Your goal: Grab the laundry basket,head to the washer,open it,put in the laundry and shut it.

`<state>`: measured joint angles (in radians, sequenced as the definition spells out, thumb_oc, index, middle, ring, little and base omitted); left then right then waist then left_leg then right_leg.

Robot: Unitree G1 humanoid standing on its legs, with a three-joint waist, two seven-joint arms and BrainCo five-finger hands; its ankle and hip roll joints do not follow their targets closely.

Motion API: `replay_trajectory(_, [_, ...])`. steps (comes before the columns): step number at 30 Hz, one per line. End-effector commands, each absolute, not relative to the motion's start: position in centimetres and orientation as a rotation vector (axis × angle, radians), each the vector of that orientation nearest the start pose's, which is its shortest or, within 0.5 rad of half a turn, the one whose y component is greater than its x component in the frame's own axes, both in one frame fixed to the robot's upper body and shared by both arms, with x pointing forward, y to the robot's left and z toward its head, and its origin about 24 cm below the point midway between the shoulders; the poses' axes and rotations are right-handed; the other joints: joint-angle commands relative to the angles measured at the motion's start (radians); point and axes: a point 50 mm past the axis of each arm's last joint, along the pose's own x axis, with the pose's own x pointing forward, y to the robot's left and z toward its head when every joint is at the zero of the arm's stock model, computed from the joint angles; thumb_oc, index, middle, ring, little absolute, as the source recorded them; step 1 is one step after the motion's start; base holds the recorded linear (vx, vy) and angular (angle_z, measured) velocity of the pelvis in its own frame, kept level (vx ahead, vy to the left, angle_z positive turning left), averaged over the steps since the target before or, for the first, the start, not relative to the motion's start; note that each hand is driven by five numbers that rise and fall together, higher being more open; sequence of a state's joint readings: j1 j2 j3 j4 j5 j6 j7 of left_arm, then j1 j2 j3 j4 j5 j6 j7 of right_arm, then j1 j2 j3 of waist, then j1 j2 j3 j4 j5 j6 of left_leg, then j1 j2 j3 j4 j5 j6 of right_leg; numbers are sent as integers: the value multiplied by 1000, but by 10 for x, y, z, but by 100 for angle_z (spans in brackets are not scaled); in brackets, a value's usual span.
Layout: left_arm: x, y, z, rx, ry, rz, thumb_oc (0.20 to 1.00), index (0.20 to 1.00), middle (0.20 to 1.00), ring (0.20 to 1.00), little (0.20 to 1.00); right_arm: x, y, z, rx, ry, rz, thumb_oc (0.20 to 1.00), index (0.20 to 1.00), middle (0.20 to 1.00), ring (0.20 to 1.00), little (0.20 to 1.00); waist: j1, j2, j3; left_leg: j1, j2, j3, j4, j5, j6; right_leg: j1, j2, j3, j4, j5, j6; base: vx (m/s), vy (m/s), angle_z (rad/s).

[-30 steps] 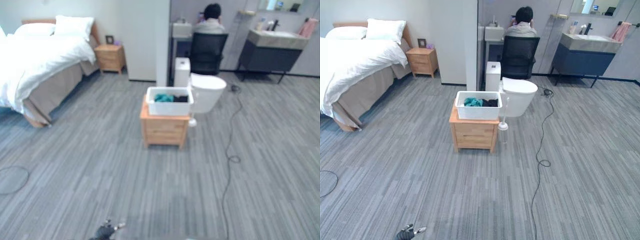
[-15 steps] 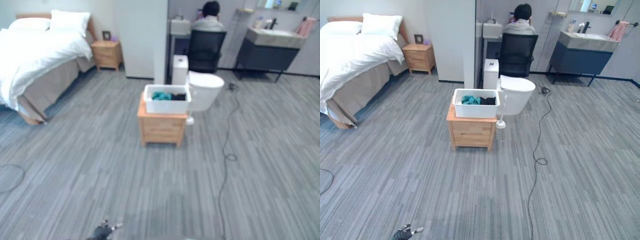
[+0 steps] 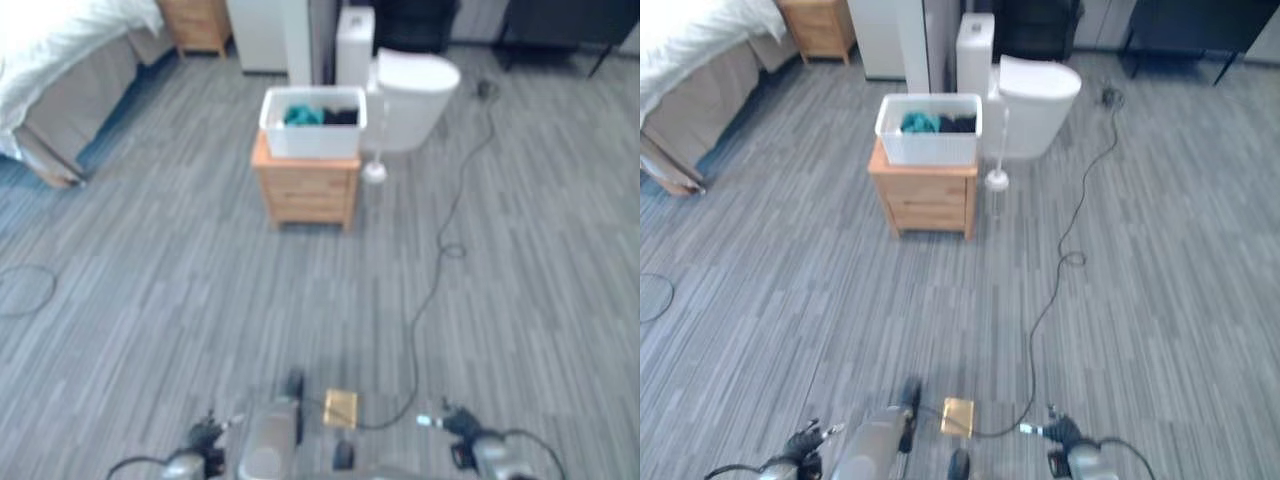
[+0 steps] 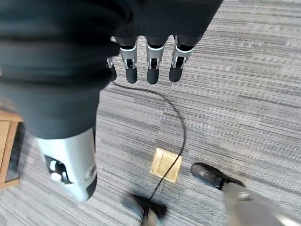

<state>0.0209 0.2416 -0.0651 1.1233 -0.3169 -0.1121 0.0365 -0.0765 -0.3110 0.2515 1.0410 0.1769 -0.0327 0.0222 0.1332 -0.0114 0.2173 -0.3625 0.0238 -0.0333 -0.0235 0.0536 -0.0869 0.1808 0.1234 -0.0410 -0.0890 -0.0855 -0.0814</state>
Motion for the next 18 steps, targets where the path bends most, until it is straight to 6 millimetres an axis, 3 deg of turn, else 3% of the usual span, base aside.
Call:
replay_trajectory(1, [122,265,-138,55,945,327,1000,1000,1000,1000,1000,132,-231,-138,-222,965,5,1000,1000,1000,1000,1000,4,-30,-85,-66,104,45,37,154,-15,79,-92,-76,111,-184,91,371,133,-65])
replay_trajectory(2, [119,266,-138,48,951,338,1000,1000,1000,1000,1000,131,-225,-140,-207,963,17,1000,1000,1000,1000,1000,3,-29,-102,-37,134,99,27,182,-11,95,-95,-59,114,-200,90,370,134,-62])
replay_trajectory(3, [118,267,-138,48,952,339,1000,1000,1000,1000,1000,131,-225,-140,-207,963,17,1000,1000,1000,1000,1000,4,-30,-102,-36,134,100,26,182,-12,95,-96,-58,115,-200,89,459,198,-61])
replay_trajectory(4, [120,267,-138,57,949,337,1000,1000,1000,1000,1000,127,-221,-142,-195,973,22,1000,1000,1000,1000,1000,-2,-38,-124,-28,146,149,56,220,-21,104,-111,-66,121,-211,96,405,177,-28])
replay_trajectory(7, [120,268,-137,48,945,340,1000,1000,1000,1000,1000,123,-217,-145,-181,992,35,1000,1000,1000,1000,1000,9,-57,-160,-34,131,156,89,205,-7,100,-145,-68,134,-202,125,413,192,2])
replay_trajectory(9, [123,269,-136,41,929,339,1000,1000,1000,1000,1000,122,-214,-147,-175,1011,48,1000,1000,1000,1000,1000,9,-71,-171,-48,110,186,169,156,17,104,-193,-78,157,-159,163,441,262,-24])
replay_trajectory(11, [126,267,-135,47,917,318,1000,1000,1000,1000,1000,111,-214,-152,-176,1057,48,1000,1000,1000,1000,1000,12,-99,-196,-51,68,228,235,74,52,99,-261,-99,202,-20,218,417,301,1])
replay_trajectory(12, [126,266,-135,47,918,318,1000,1000,1000,1000,1000,111,-214,-152,-176,1057,47,1000,1000,1000,1000,1000,13,-97,-198,-53,70,228,233,75,52,96,-259,-97,201,-18,217,273,222,15])
replay_trajectory(14, [129,265,-134,55,911,294,1000,1000,1000,1000,1000,108,-216,-153,-178,1074,46,1000,1000,1000,1000,1000,14,-111,-208,-22,22,235,229,28,86,72,-292,-97,297,119,240,298,267,23])
replay_trajectory(16, [136,263,-132,62,897,270,1000,1000,1000,1000,1000,109,-216,-154,-174,1081,39,1000,1000,1000,1000,1000,3,-103,-196,21,-8,228,221,-20,124,0,-288,-88,500,230,253,375,336,11])
replay_trajectory(17, [142,263,-130,77,884,254,1000,1000,1000,1000,1000,111,-216,-153,-174,1076,38,1000,1000,1000,1000,1000,-23,-82,-174,86,-21,210,204,-57,147,-78,-293,-112,643,272,267,333,257,18])
replay_trajectory(18, [142,263,-130,77,884,254,1000,1000,1000,1000,1000,111,-216,-153,-174,1076,37,1000,1000,1000,1000,1000,-23,-80,-176,85,-19,209,203,-55,147,-79,-290,-113,641,274,266,446,257,36])
